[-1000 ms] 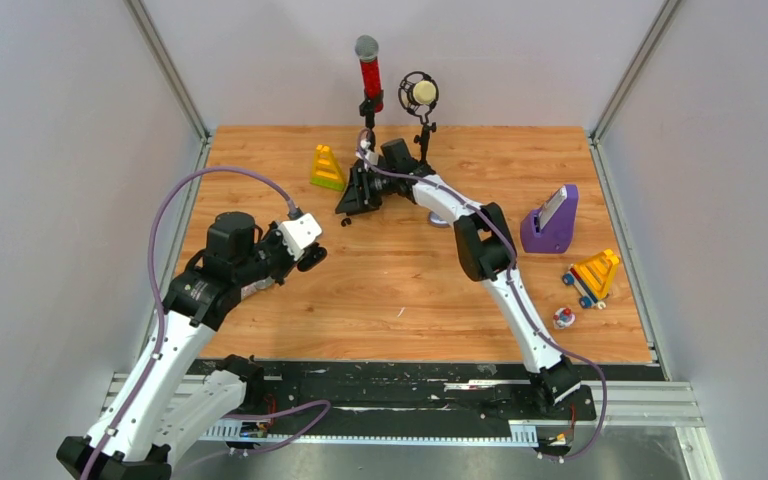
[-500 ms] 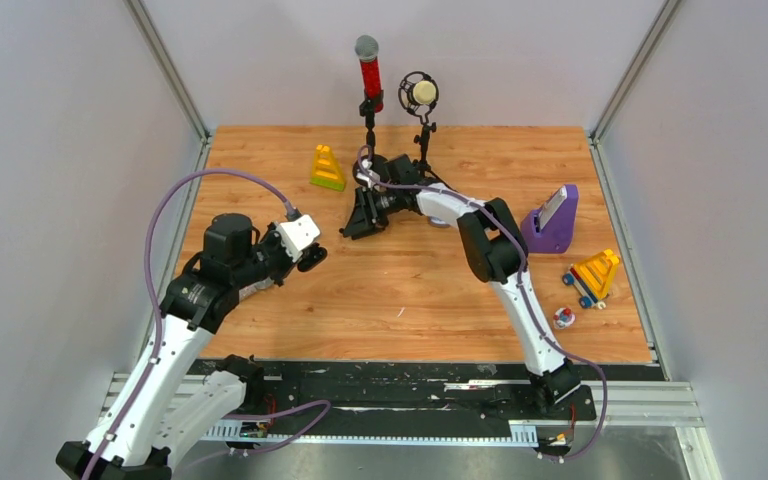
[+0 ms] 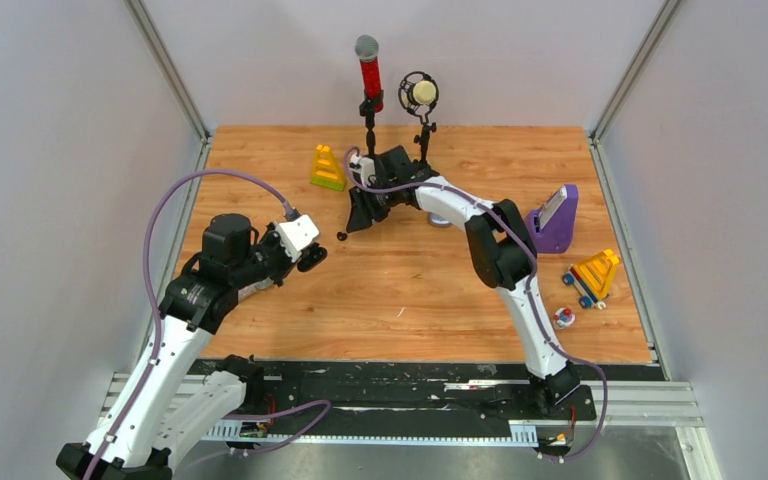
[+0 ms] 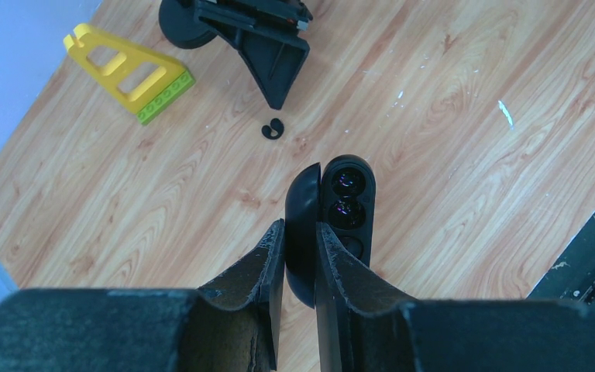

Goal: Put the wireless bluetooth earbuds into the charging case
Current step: Pick up the earbud from the center of the board.

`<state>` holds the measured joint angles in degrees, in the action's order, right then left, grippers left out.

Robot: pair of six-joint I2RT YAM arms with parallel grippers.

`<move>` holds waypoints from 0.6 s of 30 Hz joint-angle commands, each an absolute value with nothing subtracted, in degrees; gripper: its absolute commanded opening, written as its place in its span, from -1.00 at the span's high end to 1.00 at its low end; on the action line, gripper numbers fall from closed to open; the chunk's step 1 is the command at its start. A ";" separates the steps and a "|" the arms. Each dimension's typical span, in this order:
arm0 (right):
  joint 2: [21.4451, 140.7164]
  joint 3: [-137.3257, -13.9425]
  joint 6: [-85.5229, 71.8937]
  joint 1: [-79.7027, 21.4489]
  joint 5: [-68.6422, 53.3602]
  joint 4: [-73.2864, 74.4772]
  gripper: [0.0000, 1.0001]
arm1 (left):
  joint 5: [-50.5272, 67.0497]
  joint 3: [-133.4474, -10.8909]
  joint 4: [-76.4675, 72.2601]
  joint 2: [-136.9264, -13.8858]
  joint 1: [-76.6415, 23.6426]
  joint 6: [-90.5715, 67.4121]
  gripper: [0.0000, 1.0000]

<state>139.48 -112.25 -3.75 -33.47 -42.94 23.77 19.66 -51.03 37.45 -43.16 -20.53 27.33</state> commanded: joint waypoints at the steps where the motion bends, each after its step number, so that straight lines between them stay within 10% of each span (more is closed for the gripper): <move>1: 131.95 -112.43 13.93 -34.76 -36.82 25.31 0.04 | 20.84 -51.27 35.58 -42.28 -20.05 26.62 0.47; 18: 137.71 -119.44 18.71 -40.00 -39.26 31.31 0.10 | 21.80 -50.99 35.43 -41.94 -18.64 26.06 0.48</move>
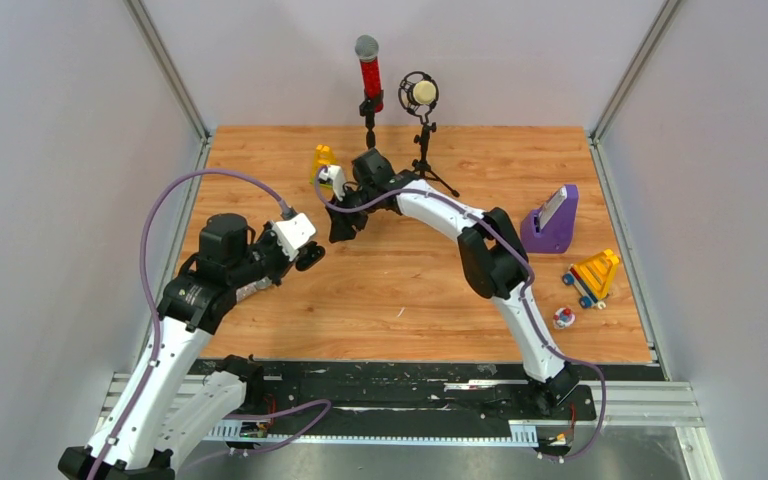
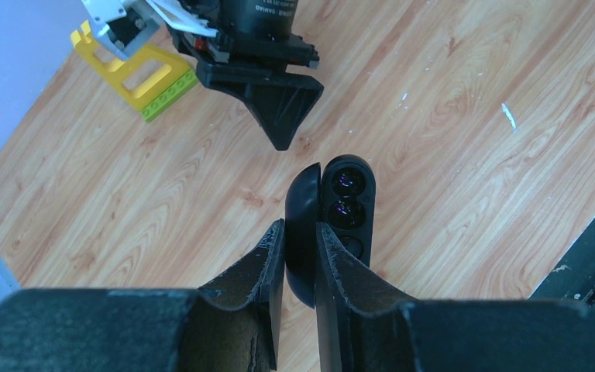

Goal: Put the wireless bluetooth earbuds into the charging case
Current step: Pick up the earbud from the center of the board.

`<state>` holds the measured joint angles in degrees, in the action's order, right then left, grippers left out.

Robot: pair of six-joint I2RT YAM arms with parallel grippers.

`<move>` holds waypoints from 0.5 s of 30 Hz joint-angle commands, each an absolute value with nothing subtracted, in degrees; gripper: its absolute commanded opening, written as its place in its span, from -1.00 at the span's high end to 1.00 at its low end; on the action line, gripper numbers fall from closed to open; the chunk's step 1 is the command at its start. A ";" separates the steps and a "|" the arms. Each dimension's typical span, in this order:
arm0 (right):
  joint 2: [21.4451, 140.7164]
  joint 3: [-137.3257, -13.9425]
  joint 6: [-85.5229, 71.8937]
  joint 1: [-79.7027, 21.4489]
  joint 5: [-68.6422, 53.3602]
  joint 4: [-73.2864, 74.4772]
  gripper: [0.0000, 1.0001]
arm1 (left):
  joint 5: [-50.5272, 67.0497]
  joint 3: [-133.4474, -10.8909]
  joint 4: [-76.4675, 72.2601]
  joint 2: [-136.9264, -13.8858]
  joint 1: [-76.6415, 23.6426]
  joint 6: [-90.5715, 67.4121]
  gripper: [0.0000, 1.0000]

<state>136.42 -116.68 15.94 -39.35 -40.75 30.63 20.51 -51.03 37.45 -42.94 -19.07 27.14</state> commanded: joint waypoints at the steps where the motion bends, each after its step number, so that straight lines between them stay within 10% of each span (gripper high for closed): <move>1: 137.79 -119.38 19.37 -40.18 -38.47 31.42 0.10 | 21.84 -50.98 35.42 -41.93 -18.64 26.05 0.47; 15: 140.30 -120.94 24.86 -42.67 -28.44 31.64 0.10 | 21.89 -50.82 35.20 -41.75 -18.54 25.93 0.48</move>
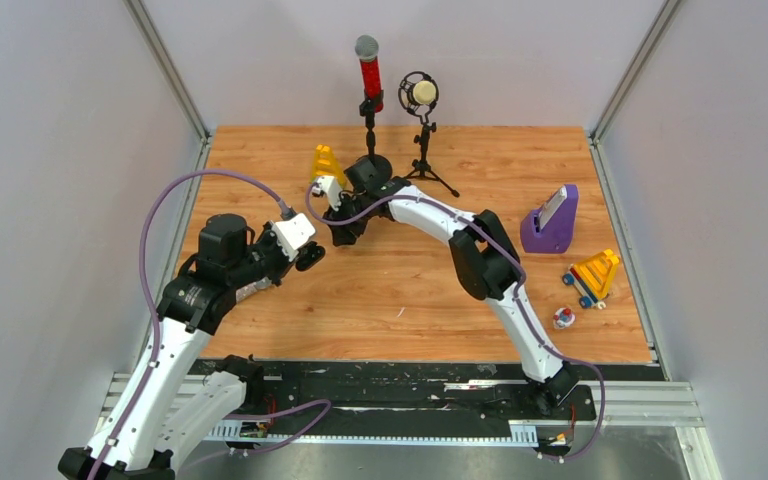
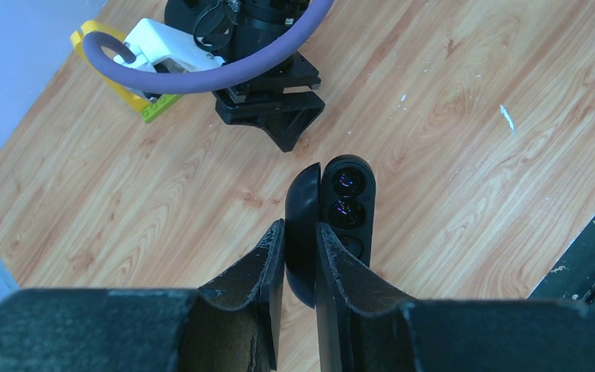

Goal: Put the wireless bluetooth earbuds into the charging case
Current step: Pick up the earbud from the center of the board.

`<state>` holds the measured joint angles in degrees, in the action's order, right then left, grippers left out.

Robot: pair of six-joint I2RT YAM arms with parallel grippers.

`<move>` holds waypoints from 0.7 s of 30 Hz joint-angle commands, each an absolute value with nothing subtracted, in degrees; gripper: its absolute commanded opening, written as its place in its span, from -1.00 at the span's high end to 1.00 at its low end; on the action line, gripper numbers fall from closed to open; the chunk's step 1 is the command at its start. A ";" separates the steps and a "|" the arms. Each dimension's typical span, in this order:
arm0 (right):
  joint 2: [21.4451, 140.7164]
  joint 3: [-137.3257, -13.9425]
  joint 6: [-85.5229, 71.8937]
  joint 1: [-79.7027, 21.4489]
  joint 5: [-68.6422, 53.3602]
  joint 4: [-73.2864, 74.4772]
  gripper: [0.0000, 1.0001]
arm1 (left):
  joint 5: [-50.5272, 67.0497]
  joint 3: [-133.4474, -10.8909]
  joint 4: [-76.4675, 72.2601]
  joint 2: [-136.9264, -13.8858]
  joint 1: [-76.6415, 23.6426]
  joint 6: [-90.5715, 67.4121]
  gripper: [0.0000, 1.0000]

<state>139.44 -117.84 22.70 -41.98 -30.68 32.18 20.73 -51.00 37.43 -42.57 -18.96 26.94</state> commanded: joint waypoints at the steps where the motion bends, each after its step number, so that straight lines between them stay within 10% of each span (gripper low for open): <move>1: 140.30 -121.09 24.84 -42.71 -28.74 31.63 0.10 | 21.91 -50.76 35.18 -41.77 -18.48 25.91 0.48; 21: 140.57 -121.40 23.61 -43.15 -30.38 33.13 0.13 | 22.03 -50.72 35.15 -42.10 -18.46 25.86 0.48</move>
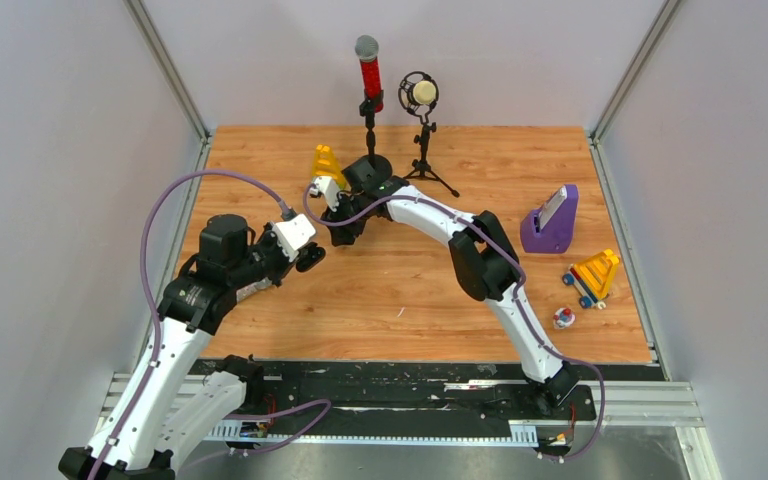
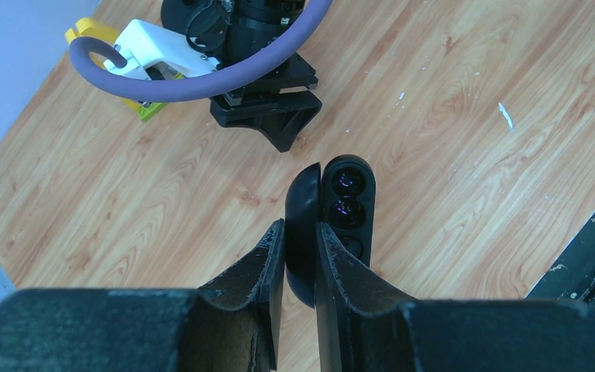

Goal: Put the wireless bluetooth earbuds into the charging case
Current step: Pick up the earbud from the center of the board.

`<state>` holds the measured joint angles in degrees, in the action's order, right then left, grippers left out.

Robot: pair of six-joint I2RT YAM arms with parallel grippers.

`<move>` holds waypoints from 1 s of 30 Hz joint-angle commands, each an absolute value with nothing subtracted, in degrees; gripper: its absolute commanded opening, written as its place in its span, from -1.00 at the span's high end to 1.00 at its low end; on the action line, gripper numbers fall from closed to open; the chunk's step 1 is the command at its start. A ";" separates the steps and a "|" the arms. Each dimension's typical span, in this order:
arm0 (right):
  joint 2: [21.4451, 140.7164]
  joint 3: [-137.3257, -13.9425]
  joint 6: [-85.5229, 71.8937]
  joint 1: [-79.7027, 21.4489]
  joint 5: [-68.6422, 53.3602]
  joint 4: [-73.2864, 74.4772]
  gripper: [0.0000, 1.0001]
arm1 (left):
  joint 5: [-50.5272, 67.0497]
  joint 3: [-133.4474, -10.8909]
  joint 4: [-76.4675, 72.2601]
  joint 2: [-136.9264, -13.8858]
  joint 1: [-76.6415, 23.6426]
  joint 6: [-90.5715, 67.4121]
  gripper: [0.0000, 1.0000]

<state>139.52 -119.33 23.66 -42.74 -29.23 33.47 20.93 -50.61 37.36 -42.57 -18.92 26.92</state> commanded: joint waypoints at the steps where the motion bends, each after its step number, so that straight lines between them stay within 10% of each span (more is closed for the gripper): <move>1: 140.66 -121.52 23.44 -43.15 -30.41 33.21 0.13 | 22.01 -50.71 35.15 -42.10 -18.46 25.84 0.47; 30: 142.13 -122.21 24.66 -43.15 -27.46 33.87 0.15 | 22.25 -50.64 35.15 -42.10 -18.46 25.84 0.47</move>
